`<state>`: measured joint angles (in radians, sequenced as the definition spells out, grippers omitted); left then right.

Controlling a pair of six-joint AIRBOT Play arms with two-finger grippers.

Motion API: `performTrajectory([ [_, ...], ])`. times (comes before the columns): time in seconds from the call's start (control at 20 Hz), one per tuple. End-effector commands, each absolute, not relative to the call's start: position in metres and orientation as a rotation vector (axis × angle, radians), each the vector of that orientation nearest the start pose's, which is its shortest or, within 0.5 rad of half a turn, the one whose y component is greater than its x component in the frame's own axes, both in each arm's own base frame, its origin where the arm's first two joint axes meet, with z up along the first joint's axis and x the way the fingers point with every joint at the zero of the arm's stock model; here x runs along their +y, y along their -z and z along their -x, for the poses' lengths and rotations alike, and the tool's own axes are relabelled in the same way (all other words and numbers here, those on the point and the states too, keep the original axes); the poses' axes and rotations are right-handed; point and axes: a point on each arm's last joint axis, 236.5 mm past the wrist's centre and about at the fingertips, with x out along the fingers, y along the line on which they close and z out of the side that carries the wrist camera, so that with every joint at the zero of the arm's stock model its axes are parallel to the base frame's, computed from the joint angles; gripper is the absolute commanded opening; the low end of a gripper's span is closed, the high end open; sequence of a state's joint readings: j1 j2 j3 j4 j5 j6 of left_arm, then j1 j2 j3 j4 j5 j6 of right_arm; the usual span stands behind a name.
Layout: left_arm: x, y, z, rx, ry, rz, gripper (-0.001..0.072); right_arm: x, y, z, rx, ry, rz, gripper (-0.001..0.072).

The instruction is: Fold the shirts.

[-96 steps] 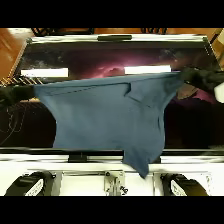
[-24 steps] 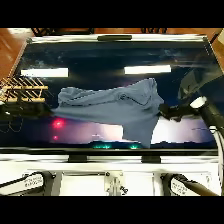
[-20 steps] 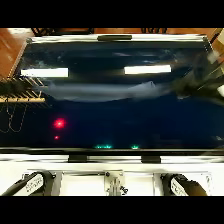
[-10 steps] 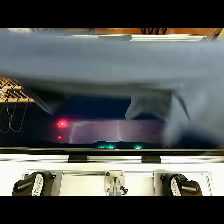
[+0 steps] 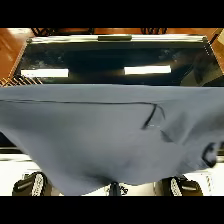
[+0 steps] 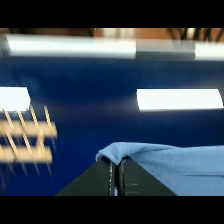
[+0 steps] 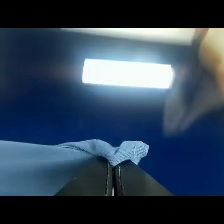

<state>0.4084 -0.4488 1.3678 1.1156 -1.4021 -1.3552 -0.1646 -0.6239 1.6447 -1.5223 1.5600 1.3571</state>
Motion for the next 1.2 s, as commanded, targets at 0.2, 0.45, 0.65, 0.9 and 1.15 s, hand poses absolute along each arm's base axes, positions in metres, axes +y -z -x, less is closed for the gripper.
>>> performTrajectory([
  [0.2, 0.022, -0.148, -0.318, 0.867, 0.083, 0.290, 0.0032, -0.020, -0.151, -0.375, 0.903, -0.044, -0.072, 0.0071],
  [0.45, 0.020, -0.109, -0.433, 0.800, 0.105, 0.415, 0.0032, 0.004, -0.104, -0.493, 0.726, -0.039, -0.246, 0.0071],
  [0.65, 0.006, -0.064, -0.503, 0.805, 0.116, 0.468, 0.0033, 0.020, -0.046, -0.537, 0.710, -0.026, -0.284, 0.0071],
  [0.9, -0.001, -0.019, -0.549, 0.846, 0.124, 0.472, 0.0033, 0.018, -0.015, -0.559, 0.683, 0.004, -0.318, 0.0071],
  [1.15, -0.013, 0.025, -0.532, 0.997, 0.161, 0.493, 0.0033, 0.025, 0.014, -0.541, 0.815, -0.014, -0.311, 0.0071],
])
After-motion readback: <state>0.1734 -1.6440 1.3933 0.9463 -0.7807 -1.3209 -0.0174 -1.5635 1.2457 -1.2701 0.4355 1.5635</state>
